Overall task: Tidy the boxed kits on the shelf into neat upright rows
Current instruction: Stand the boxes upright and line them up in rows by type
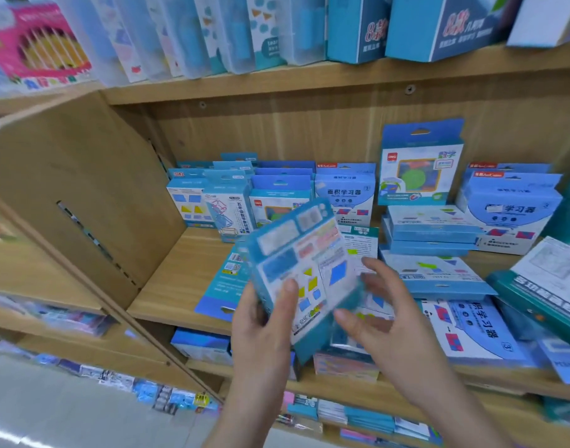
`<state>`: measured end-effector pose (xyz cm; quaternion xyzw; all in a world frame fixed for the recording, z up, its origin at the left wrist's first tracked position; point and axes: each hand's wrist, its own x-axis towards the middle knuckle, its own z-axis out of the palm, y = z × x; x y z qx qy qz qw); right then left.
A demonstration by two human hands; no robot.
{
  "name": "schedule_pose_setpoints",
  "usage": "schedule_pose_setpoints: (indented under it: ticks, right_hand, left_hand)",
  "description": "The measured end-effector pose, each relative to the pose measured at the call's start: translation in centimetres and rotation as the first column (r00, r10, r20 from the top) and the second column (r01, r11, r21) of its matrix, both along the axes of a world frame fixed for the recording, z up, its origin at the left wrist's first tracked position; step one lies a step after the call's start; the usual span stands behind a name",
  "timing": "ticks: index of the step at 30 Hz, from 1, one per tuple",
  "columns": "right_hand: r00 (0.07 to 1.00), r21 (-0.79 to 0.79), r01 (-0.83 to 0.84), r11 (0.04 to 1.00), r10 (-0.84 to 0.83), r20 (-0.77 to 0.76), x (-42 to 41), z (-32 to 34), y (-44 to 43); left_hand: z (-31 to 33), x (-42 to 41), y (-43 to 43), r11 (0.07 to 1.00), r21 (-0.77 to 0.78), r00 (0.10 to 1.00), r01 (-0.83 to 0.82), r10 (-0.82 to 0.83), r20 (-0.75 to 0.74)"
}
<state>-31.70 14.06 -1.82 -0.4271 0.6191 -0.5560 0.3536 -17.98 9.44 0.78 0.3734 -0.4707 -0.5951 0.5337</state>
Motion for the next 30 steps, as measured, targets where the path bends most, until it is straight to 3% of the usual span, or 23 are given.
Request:
schedule_pose_setpoints:
  ticks: [1,2,4,5,6,7,11,13,14,15,16,17,20,23,30]
  right_hand:
    - [0.999,-0.023,0.003,1.000,-0.004,-0.047,-0.2,0.3,0.2]
    - [0.999,-0.050,-0.033,0.998,0.033,0.005,-0.4,0.8,0.1]
    - [0.917,-0.081,-0.148,0.986,0.167,0.361,-0.8,1.8,0.1]
    - [0.819,-0.082,-0.173,0.982,0.190,0.542,-1.1,2.1,0.0]
    - [0.732,-0.096,-0.183,0.978,0.201,0.651,-1.5,2.3,-0.2]
    - [0.704,-0.109,-0.163,0.981,0.193,0.684,-1.8,2.4,-0.4]
    - [0.732,-0.126,-0.048,0.991,0.121,0.670,-2.2,2.1,-0.5]
    - [0.743,-0.144,-0.031,0.989,0.119,0.658,-2.0,2.2,-0.5]
    - [0.747,-0.158,-0.021,0.987,0.121,0.654,-2.0,2.2,-0.5]
    - [0.751,-0.165,-0.005,0.986,0.113,0.651,-2.0,2.3,-0.5]
    - [0.757,-0.171,0.007,0.985,0.107,0.644,-2.1,2.3,-0.6]
    - [0.761,-0.176,0.015,0.984,0.103,0.641,-2.1,2.2,-0.7]
    - [0.788,-0.191,-0.002,0.982,0.119,0.604,-1.6,2.0,-0.9]
    - [0.838,-0.191,-0.051,0.980,0.146,0.526,-0.9,1.8,-1.2]
    - [0.972,-0.099,-0.174,0.980,0.187,0.143,-0.3,3.5,-3.9]
  left_hand:
    - [0.2,0.4,-0.2,0.975,-0.222,0.991,-0.027,0.055,0.124]
    - [0.3,0.9,-0.5,0.885,-0.466,0.955,-0.007,0.144,0.258]
    - [0.0,1.8,-1.7,0.551,-0.815,0.800,0.177,0.401,0.445]
    - [-0.2,2.1,-2.3,0.421,-0.870,0.736,0.258,0.498,0.460]
    - [-0.1,2.3,-2.6,0.365,-0.881,0.701,0.300,0.543,0.463]
    - [0.0,2.4,-2.9,0.354,-0.880,0.677,0.316,0.566,0.471]
    - [-0.2,2.3,-3.0,0.437,-0.853,0.656,0.287,0.559,0.507]
    - [0.0,2.2,-2.6,0.566,-0.816,0.724,0.113,0.516,0.458]
    - [0.4,2.3,-2.5,0.705,-0.709,0.806,-0.032,0.438,0.399]
    - [1.0,2.3,-2.3,0.857,-0.496,0.905,-0.139,0.313,0.289]
    - [1.5,2.3,-2.1,0.961,-0.241,0.973,-0.136,0.176,0.151]
    - [1.9,2.3,-2.0,0.997,-0.048,0.997,-0.062,0.065,0.051]
    - [2.3,2.1,-1.3,0.988,0.084,0.982,0.131,-0.141,0.127]
    - [1.9,2.3,-1.0,0.991,0.045,0.972,0.124,-0.130,0.195]
    - [0.2,6.6,-3.2,0.990,-0.087,0.929,0.107,-0.068,0.364]
